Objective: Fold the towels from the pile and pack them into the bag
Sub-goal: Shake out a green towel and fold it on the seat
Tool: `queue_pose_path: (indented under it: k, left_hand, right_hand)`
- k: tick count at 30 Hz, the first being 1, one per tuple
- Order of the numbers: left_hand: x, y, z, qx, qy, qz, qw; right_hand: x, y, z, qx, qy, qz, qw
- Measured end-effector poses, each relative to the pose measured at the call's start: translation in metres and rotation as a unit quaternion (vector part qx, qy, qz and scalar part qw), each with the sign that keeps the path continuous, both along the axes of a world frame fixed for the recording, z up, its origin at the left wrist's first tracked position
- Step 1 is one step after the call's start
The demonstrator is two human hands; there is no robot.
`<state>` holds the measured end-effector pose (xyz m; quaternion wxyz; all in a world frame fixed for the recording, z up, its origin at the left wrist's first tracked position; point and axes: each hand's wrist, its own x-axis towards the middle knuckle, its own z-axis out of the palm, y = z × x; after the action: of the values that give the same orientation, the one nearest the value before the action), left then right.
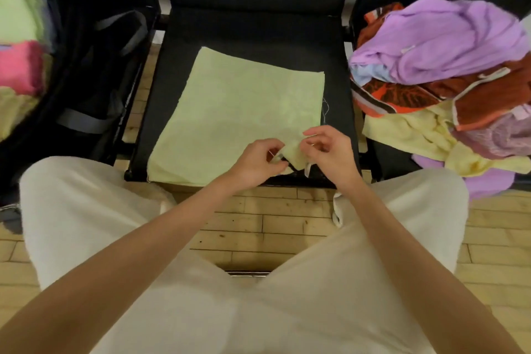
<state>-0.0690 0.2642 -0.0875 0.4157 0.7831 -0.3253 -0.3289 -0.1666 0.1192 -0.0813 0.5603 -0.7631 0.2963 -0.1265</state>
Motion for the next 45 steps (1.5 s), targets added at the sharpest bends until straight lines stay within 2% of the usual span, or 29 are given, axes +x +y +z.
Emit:
queue_pose_path:
  k: [3,5,9,11,15,20,22,25,27,30,33,37,42,45]
  left_hand:
    - [-0.001,-0.003,-0.003,-0.034,0.011,0.038,0.999]
    - [0.001,-0.003,-0.002,-0.043,0.033,0.066,0.996]
    - [0.005,-0.001,0.006,-0.022,0.067,0.076,0.995]
    - [0.006,0.001,0.008,-0.008,0.071,0.065,0.995]
    - [0.008,0.004,0.01,0.021,0.105,0.043,0.993]
    - [0.002,-0.001,0.017,0.054,0.253,0.051,0.965]
    - [-0.004,-0.006,0.019,0.053,0.282,0.039,0.957]
    - [-0.011,-0.009,0.022,0.061,0.297,0.034,0.952]
    - [-0.012,-0.004,0.019,0.066,0.296,0.036,0.952]
    - [-0.012,0.013,0.019,0.047,0.324,0.06,0.943]
    - [-0.006,0.036,0.017,0.028,0.339,0.087,0.936]
    - [0.012,0.07,0.018,0.041,0.294,0.133,0.946]
    - [0.036,0.108,0.025,0.04,0.23,0.211,0.949]
    - [0.051,0.13,0.018,0.073,0.169,0.248,0.951]
  right_hand:
    - [0.026,-0.029,-0.017,-0.03,0.047,-0.077,0.995]
    - [0.049,-0.052,-0.029,-0.108,0.115,-0.118,0.98]
    - [0.095,-0.076,-0.046,-0.289,0.23,-0.13,0.92]
    - [0.112,-0.076,-0.049,-0.344,0.261,-0.141,0.891]
    - [0.13,-0.084,-0.053,-0.38,0.298,-0.16,0.861]
    - [0.119,-0.089,-0.057,-0.4,0.278,-0.152,0.86]
    - [0.109,-0.095,-0.058,-0.382,0.244,-0.137,0.881]
    - [0.096,-0.105,-0.06,-0.285,0.127,-0.153,0.938]
    - [0.093,-0.109,-0.056,-0.221,0.053,-0.177,0.958]
    - [0.105,-0.099,-0.042,-0.11,-0.005,-0.166,0.98]
    - [0.133,-0.075,-0.033,-0.031,-0.026,-0.149,0.988]
    - [0.178,-0.024,-0.027,0.108,-0.028,-0.119,0.987]
    - [0.229,0.028,-0.023,0.14,-0.051,-0.105,0.983]
    - [0.252,0.052,-0.026,0.135,-0.05,-0.103,0.984]
